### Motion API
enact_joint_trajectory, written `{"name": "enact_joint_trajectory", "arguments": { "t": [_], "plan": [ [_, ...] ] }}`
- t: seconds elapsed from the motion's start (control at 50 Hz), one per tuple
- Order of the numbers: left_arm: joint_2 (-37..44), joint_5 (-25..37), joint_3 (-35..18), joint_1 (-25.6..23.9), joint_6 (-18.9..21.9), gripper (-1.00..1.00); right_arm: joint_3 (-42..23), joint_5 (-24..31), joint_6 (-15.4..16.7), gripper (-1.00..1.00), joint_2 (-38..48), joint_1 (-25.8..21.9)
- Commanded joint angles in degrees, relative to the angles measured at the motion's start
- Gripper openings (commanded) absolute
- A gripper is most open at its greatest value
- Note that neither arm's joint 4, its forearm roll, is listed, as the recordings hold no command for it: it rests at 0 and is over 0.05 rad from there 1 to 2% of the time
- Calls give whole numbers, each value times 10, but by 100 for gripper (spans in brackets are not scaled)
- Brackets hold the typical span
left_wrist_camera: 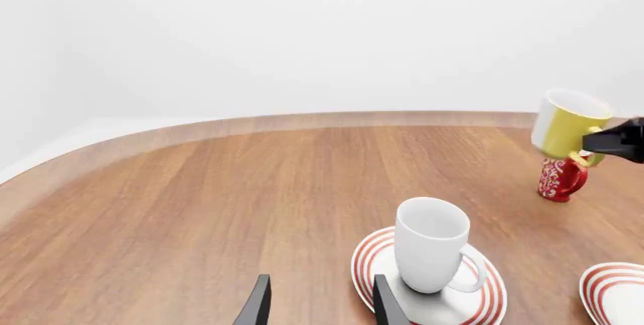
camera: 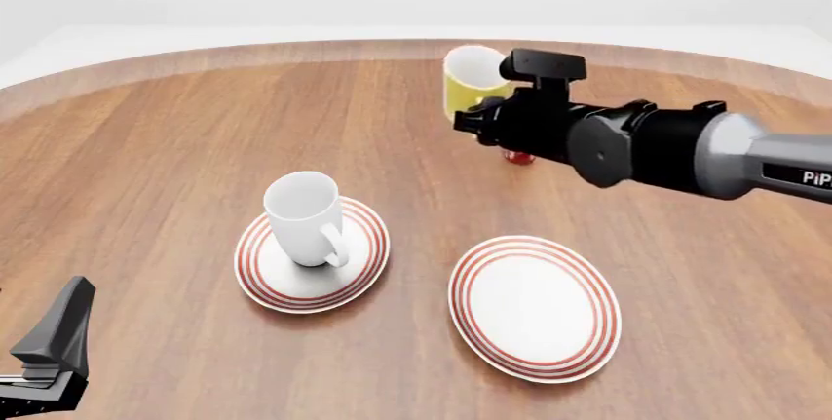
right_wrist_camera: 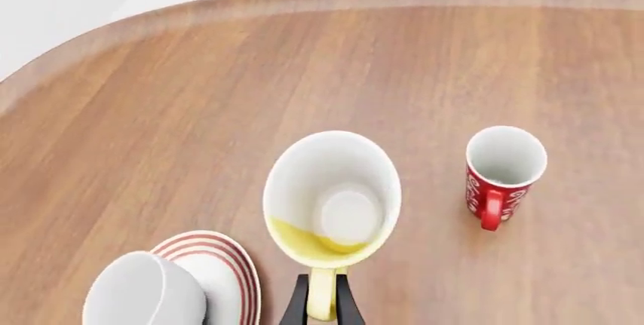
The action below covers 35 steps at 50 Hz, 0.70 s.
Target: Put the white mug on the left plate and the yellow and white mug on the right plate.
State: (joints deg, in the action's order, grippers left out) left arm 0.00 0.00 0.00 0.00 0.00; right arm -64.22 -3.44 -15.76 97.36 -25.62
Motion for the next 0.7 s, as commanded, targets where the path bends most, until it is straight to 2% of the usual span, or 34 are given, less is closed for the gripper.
{"name": "enact_joint_trajectory", "arguments": {
  "t": [0.02,0.7],
  "plan": [
    [0,0,0,0,0,100,36,-3,0,-100,-53,-2],
    [0,0,0,0,0,100,156,28,1,-100,-219,-17]
  ]
}}
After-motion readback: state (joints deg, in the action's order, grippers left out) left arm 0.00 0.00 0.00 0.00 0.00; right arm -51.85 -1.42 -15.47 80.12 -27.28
